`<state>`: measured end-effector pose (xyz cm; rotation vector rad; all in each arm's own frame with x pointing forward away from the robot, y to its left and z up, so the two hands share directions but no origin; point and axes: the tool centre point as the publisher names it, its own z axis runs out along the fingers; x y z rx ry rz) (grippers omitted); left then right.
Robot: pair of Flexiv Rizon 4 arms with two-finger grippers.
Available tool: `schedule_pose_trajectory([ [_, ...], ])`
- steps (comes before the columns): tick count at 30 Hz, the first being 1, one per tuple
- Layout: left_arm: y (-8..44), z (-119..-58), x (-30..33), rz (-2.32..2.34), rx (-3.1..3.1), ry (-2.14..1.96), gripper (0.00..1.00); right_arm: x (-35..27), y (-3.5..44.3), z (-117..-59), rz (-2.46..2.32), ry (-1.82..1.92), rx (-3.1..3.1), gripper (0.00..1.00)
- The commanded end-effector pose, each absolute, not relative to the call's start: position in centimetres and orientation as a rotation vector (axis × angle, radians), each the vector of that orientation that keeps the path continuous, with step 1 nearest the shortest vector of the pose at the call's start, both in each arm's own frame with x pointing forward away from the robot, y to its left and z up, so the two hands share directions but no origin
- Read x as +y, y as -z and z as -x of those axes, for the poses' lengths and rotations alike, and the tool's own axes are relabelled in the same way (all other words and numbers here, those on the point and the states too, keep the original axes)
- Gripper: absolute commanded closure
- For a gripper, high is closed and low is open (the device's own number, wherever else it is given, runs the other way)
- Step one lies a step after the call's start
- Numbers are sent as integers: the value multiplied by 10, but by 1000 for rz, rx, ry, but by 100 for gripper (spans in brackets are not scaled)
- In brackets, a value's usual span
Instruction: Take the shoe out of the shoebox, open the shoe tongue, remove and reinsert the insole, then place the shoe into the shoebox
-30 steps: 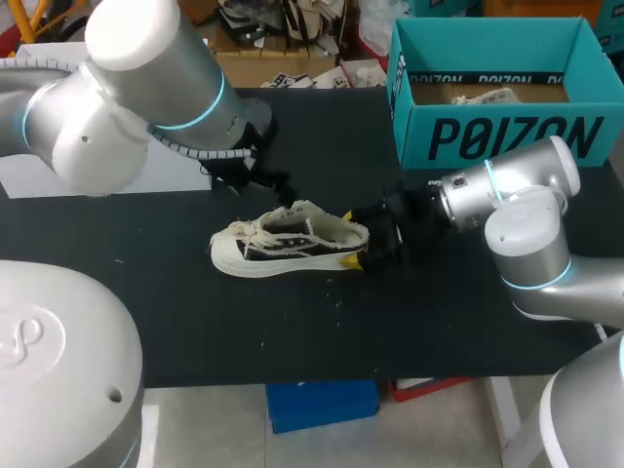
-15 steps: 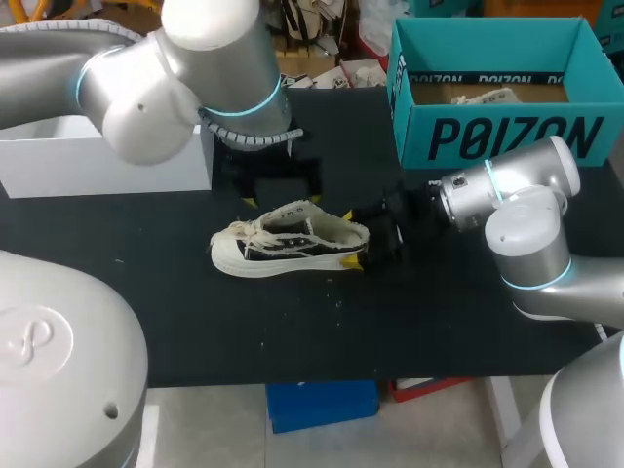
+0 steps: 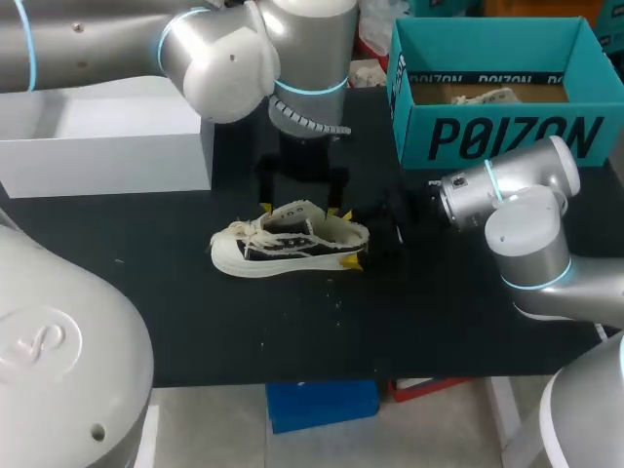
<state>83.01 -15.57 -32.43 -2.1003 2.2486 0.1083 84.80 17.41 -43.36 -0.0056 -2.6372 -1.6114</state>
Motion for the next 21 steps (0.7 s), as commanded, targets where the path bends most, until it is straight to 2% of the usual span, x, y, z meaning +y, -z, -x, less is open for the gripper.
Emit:
schedule_pose_trajectory([
  [1, 334, -832, -162, 1900, 2091, -435, 0, 178, 440, -850, 6, 1610, -2637, 100],
  [21, 366, -825, -144, 1909, 1886, -612, 0, 178, 440, -850, 6, 1610, -2637, 100],
])
